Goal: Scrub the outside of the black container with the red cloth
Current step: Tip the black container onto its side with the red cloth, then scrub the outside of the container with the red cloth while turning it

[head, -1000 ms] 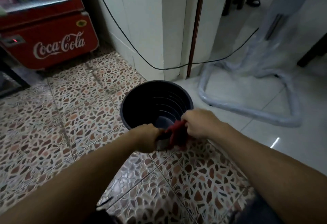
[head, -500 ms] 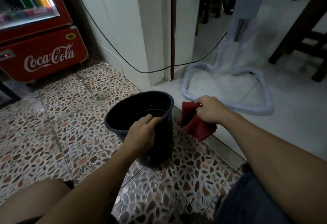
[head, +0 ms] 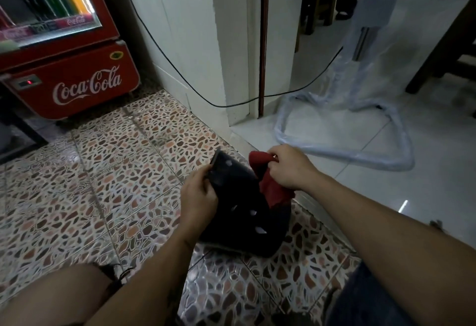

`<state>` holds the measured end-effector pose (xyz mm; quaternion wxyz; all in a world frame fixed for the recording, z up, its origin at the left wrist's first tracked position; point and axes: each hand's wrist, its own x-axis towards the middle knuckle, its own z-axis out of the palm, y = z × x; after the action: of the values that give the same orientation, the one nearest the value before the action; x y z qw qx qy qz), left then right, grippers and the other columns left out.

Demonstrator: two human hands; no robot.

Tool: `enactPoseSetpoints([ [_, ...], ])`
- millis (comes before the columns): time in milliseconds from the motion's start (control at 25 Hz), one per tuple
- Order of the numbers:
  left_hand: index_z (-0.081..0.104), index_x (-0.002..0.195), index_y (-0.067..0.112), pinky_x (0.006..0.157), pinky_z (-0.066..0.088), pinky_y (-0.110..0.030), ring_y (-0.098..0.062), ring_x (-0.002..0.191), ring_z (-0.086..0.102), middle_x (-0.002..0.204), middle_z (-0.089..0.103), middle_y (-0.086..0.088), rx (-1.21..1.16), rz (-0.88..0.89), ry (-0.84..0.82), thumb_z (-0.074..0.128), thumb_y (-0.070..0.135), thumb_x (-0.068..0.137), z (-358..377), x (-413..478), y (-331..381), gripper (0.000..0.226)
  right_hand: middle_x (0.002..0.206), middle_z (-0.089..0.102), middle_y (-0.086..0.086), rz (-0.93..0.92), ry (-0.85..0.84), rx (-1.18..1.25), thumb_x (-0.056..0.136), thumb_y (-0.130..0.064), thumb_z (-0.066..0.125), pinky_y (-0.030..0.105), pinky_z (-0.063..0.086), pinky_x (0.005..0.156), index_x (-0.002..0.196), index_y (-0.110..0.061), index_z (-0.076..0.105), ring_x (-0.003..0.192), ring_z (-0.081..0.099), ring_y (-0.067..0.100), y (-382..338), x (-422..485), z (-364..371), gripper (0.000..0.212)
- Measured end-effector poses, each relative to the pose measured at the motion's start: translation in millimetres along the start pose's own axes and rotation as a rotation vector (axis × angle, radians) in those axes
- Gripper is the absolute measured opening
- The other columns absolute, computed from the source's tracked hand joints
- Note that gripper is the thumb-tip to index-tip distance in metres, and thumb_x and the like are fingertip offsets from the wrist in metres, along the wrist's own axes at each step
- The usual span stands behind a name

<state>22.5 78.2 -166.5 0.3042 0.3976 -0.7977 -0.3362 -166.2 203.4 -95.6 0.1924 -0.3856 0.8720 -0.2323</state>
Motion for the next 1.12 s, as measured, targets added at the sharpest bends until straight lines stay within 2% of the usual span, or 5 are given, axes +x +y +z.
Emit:
enactPoseSetpoints([
  [280, 0.063, 0.118, 0.02, 0.09, 0.053, -0.041, -0.024, 0.102, 0.064, 0.113, 0.061, 0.006, 0.059, -0.193, 0.036, 0.051, 0.008, 0.087, -20, -11, -38, 0.036, 0.124, 0.067, 0.006, -0.161, -0.379, -0.064, 0.09, -0.026, 0.062, 0.037, 0.05, 0.097, 0.139, -0.017, 0.056, 0.114, 0.063, 0.026, -25, -21, 79, 0.05],
  [440, 0.055, 0.135, 0.021, 0.107, 0.038, -0.033, -0.015, 0.133, 0.048, 0.148, 0.05, 0.007, 0.124, -0.131, -0.006, 0.05, 0.011, 0.091, -11, -15, -43, 0.045, 0.139, 0.056, 0.009, -0.145, -0.229, -0.198, 0.093, -0.038, 0.052, 0.044, 0.044, 0.103, 0.143, -0.028, 0.044, 0.129, 0.05, 0.032, -17, 4, 93, 0.051],
  [680, 0.066, 0.121, 0.024, 0.095, 0.046, -0.043, -0.021, 0.107, 0.062, 0.117, 0.072, 0.005, 0.087, -0.097, 0.092, 0.045, 0.028, 0.093, -3, 9, -58, 0.036, 0.169, -0.003, 0.016, 0.057, -0.232, -0.221, 0.103, -0.043, 0.026, 0.055, 0.001, 0.123, 0.162, -0.027, 0.005, 0.155, -0.006, 0.032, -14, 12, 142, 0.064],
  [960, 0.067, 0.122, 0.03, 0.091, 0.052, -0.042, -0.016, 0.103, 0.065, 0.115, 0.073, 0.008, -0.051, -0.149, 0.142, 0.041, 0.032, 0.093, 9, 20, -68, 0.039, 0.167, 0.023, -0.001, 0.153, -0.456, -0.055, 0.065, -0.059, 0.034, 0.061, 0.02, 0.117, 0.15, -0.054, 0.024, 0.149, 0.026, 0.031, -9, 115, 135, 0.085],
  [1120, 0.07, 0.12, 0.028, 0.089, 0.053, -0.04, -0.015, 0.1, 0.066, 0.111, 0.074, 0.007, -0.08, -0.173, 0.18, 0.044, 0.029, 0.093, 11, 23, -71, 0.037, 0.167, 0.023, -0.009, -0.081, -0.413, -0.016, 0.077, -0.045, 0.03, 0.055, 0.017, 0.121, 0.156, -0.046, 0.023, 0.151, 0.022, 0.024, -45, 110, 147, 0.08],
])
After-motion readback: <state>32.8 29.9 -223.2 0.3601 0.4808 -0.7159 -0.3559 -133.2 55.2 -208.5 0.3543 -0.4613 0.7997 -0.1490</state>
